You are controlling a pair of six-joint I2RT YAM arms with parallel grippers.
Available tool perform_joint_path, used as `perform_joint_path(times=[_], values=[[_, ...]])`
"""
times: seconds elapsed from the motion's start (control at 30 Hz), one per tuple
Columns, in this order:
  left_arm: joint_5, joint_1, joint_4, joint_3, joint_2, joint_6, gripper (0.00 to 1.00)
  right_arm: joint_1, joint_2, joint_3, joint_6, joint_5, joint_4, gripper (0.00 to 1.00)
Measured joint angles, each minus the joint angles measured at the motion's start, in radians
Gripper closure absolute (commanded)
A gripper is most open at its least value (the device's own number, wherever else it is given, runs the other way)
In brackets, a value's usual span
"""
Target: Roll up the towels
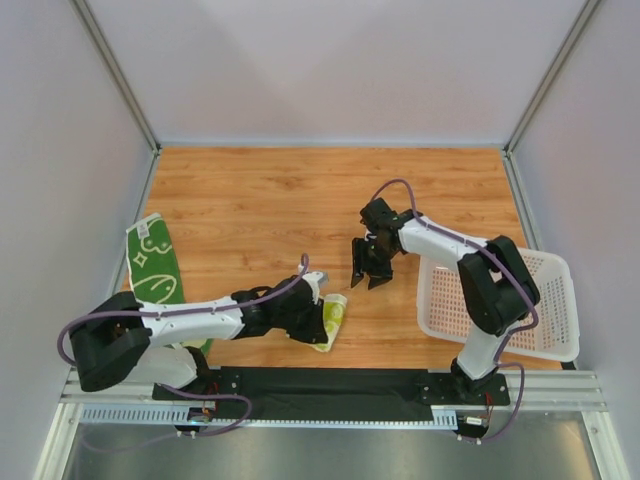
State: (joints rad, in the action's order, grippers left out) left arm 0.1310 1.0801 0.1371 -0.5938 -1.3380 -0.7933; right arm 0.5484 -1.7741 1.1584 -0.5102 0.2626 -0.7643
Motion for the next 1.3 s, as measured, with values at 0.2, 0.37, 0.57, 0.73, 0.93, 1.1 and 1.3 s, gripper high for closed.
perform_joint_path(times=[0.2,0.37,0.57,0.73,0.93,1.1,1.3], values=[[0.104,-0.126,-0.130,0.169,0.137,-0.085,0.97,0.000,0.092,-0.095,-0.006,0.093,0.064,0.49],[0.184,-0.231,-0.232,0.293,0.182,-0.169,0.98,0.005,0.140,-0.205,-0.026,0.257,0.189,0.41],[0.279,-0.312,-0.356,0.361,0.166,-0.268,0.99,0.052,0.152,-0.279,-0.059,0.382,0.333,0.34],[0.335,-0.355,-0.457,0.406,0.123,-0.348,1.00,0.098,0.138,-0.288,-0.096,0.434,0.463,0.34],[0.402,-0.405,-0.528,0.429,0.074,-0.397,1.00,0.133,0.027,-0.290,-0.126,0.454,0.572,0.36],[0.447,-0.441,-0.535,0.432,0.054,-0.407,1.00,0.148,-0.026,-0.286,-0.144,0.475,0.615,0.37],[0.489,-0.464,-0.563,0.432,0.014,-0.414,1.00,0.156,-0.056,-0.284,-0.155,0.498,0.670,0.47]])
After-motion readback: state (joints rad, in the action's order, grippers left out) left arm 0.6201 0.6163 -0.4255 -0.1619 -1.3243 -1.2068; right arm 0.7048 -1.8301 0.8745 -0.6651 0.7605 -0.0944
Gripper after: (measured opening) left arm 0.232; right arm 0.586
